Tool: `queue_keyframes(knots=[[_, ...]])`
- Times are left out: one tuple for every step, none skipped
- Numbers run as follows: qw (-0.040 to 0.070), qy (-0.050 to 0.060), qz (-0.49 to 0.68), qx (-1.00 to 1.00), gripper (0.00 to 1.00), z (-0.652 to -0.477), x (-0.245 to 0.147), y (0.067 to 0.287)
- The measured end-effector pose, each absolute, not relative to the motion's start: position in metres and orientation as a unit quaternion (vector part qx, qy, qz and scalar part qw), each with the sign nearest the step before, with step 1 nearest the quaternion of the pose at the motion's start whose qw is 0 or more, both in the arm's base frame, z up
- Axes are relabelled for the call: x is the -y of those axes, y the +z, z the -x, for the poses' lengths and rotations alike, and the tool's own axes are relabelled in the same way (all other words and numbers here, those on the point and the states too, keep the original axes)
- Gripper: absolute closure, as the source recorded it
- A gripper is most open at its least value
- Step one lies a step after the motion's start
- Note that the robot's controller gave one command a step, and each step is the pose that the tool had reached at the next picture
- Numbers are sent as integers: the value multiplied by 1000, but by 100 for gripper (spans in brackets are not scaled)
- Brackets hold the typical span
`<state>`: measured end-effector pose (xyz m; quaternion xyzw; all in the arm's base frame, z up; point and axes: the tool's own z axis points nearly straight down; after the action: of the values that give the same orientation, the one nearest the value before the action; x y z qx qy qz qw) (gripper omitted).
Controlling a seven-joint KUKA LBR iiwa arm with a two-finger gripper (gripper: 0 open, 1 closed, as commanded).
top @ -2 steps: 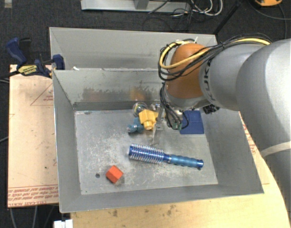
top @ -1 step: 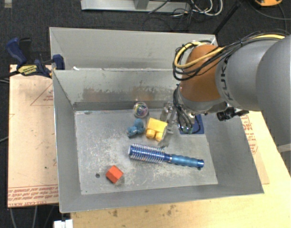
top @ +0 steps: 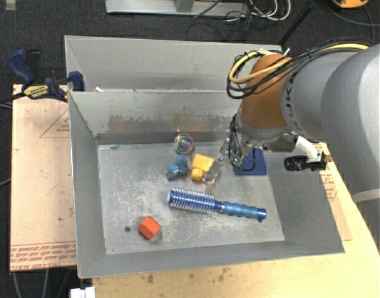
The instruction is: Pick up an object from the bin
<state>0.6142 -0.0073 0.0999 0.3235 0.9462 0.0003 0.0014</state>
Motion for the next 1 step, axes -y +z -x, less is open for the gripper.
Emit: queue_keyframes(knots=[[1,2,-368,-930,0,-635,-50,68]])
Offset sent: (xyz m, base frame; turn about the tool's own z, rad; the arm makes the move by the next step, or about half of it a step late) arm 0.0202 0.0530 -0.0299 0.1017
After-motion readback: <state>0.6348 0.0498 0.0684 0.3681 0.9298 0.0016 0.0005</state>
